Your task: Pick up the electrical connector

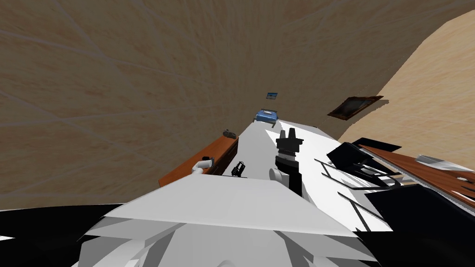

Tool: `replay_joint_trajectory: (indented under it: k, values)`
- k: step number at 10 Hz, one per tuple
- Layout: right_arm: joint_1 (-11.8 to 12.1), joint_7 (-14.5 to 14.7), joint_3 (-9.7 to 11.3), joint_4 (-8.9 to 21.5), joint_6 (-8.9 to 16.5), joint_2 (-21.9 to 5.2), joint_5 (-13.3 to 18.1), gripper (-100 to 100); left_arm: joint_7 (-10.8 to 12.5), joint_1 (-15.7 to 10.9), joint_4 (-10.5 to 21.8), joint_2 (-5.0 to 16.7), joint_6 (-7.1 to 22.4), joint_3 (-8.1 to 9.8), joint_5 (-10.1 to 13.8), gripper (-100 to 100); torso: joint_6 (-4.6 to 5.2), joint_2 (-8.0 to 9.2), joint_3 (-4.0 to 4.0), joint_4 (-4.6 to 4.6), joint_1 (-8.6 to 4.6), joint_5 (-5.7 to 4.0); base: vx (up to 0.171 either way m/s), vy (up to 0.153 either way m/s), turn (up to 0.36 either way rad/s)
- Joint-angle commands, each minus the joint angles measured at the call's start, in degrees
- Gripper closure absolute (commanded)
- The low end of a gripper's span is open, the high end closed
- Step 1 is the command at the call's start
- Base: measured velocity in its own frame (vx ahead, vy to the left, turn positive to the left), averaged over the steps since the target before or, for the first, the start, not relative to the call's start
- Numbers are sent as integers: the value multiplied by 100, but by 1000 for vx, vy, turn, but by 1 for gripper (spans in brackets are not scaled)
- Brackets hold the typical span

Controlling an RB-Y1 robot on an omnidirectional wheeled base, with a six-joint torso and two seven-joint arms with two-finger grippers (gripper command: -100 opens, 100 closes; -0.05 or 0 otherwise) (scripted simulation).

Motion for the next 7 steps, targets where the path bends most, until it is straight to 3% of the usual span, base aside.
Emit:
replay_joint_trajectory:
  k: [1,4,5,6,7]
  values:
    - [0,0,0,0,0,0,0,0,0,0,0,0,0,0,0,100,0,0,0,0,0,0,0,0,0]
    - [0,0,0,0,0,0,0,0,8,-9,-8,-3,-6,4,5,100,0,-1,-4,-7,5,2,0,0,0]
    - [0,0,0,0,0,0,0,0,9,-10,-8,-3,-6,4,5,0,0,-1,-4,-8,6,2,0,0,0]
    - [0,0,0,0,0,0,0,0,-13,-11,-137,57,161,11,48,100,0,-1,-5,-8,6,2,-7,-11,26]
    - [0,0,0,0,0,0,0,0,-14,-10,-243,85,274,17,66,100,-2,1,-3,-7,3,0,-28,-24,20]
